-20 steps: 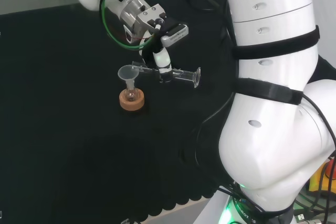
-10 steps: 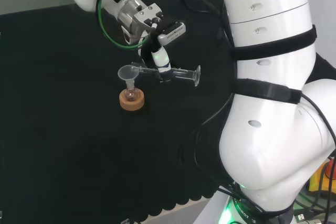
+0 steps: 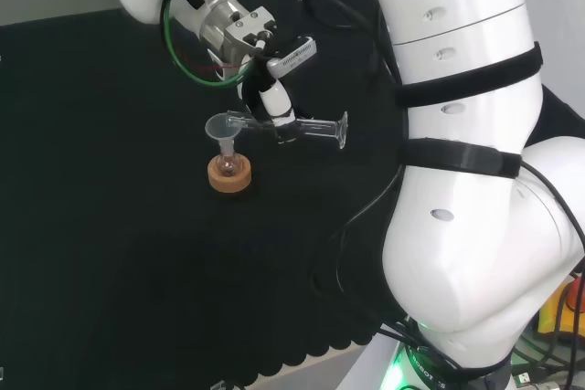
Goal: Pour the water from the graduated cylinder into the round-bottom flask.
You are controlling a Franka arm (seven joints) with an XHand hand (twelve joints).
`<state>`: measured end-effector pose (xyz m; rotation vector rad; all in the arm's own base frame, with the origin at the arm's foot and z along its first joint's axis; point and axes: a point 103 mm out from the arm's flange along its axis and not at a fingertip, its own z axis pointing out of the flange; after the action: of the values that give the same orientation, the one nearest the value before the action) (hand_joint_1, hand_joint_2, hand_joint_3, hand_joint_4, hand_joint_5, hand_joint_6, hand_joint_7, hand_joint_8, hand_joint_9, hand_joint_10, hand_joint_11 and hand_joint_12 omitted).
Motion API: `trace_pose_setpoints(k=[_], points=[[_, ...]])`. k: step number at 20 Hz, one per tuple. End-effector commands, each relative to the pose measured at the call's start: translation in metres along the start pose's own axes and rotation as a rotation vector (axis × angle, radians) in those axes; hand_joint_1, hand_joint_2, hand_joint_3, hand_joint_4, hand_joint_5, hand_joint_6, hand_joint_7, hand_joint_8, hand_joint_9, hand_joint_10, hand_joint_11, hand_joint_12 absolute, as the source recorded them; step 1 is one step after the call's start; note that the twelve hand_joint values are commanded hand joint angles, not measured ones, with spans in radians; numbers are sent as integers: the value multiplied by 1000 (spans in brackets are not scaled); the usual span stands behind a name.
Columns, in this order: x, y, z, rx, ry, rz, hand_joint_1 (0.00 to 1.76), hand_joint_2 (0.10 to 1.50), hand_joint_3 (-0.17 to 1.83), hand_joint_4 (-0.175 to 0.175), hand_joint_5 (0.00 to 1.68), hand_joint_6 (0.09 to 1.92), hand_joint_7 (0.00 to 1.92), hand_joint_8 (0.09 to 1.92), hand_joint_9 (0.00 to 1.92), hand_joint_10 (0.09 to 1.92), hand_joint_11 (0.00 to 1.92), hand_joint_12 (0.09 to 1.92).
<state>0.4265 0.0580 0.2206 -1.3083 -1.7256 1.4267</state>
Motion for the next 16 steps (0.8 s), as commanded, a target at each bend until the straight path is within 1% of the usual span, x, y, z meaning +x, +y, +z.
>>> trace_pose_setpoints(k=[1,9,13,16], points=[[-1,-3,-3,19,0,27,1364,1138,-4,-105,993,779,932,1134,1397,239,1133,756],[-1,-7,-7,47,0,57,1364,1140,-4,-108,982,787,929,1139,1397,244,1145,742],[-2,-9,-8,58,1,65,1364,1140,-4,-110,980,788,929,1139,1399,245,1148,740],[-2,-10,-10,65,-1,82,1364,1139,-4,-111,978,788,930,1139,1400,246,1151,739]])
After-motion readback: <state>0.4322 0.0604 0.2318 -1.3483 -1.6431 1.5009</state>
